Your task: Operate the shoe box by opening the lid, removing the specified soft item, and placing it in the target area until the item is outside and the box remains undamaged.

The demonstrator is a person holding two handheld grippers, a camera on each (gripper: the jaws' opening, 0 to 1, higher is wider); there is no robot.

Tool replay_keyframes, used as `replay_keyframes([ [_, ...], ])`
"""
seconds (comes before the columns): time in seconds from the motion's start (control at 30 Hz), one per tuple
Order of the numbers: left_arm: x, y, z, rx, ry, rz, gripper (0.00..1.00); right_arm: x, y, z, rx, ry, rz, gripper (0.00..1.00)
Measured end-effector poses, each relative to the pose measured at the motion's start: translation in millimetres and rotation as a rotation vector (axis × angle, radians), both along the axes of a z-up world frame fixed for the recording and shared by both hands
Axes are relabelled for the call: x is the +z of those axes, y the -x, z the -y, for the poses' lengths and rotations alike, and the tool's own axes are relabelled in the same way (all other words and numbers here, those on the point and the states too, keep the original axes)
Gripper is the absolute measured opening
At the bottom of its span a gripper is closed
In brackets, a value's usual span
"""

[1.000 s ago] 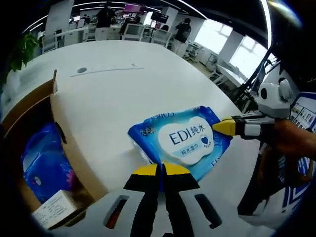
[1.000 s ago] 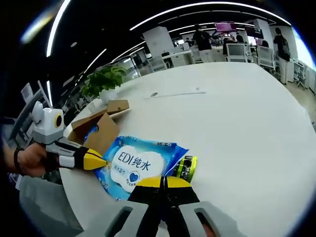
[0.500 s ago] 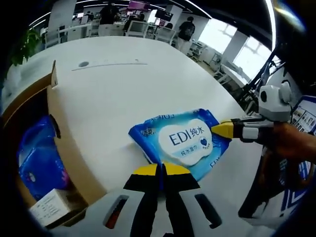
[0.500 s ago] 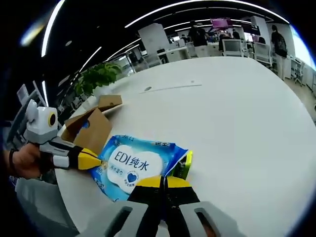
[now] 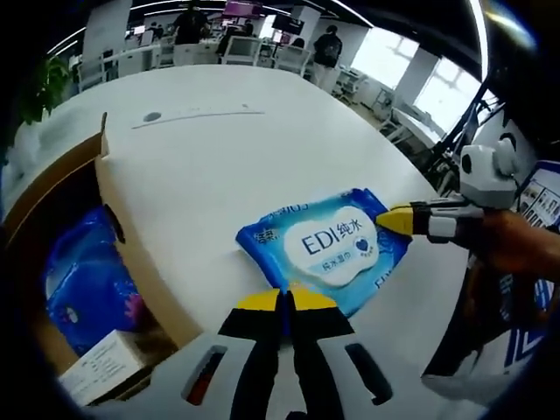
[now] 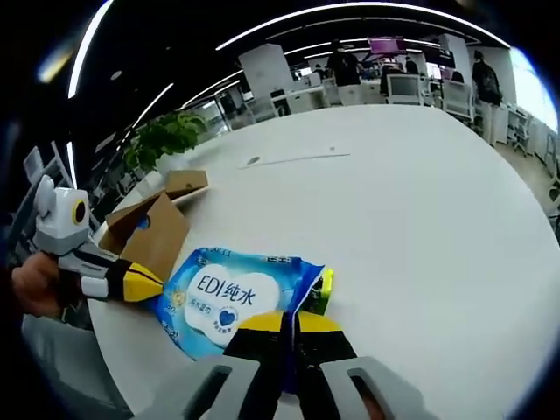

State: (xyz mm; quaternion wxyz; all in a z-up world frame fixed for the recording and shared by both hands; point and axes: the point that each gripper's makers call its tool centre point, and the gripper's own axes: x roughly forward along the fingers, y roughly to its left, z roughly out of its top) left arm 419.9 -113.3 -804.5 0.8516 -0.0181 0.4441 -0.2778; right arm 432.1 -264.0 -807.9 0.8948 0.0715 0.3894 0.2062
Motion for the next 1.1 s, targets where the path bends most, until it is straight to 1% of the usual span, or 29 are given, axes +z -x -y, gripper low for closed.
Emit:
replay_keyframes([
  [0.03,0.2,0.4,-3,0.000,-0.003,0.001,0.00,-0.1,1,2,-0.006,0.012,0.001,0.00],
  [0.13,0.4,4.2,-8,-0.007,0.001,-0.012,0.01,3.0,1,5,-0.032,0.015,0.011,0.00],
  [0.23,2.9,7.3,-15,-0.007,-0.009,-0.002,0.00,7.4,2,9,-0.056,0.014,0.019,0.00],
  [0.3,5.0,6.9,-17,0.000,0.004,0.003,0.01,9.6,4,11,-0.059,0.015,0.022,0.00],
  [0.43,12.9,12.7,-19,-0.006,0.016,0.017,0.01,16.0,6,17,-0.075,0.026,0.034,0.00],
  [0.5,16.1,15.6,-20,-0.006,0.023,0.022,0.01,20.4,8,17,-0.084,0.017,0.039,0.00],
  [0.67,24.8,22.7,-23,-0.003,0.055,0.038,0.01,27.7,12,17,-0.085,0.029,0.054,0.00],
  [0.9,39.7,35.4,-40,-0.001,0.078,0.076,0.01,38.6,23,5,-0.077,0.027,0.075,0.00],
  [1.1,51.7,41.4,-56,0.005,0.100,0.108,0.02,46.3,31,-8,-0.063,0.020,0.100,0.00],
])
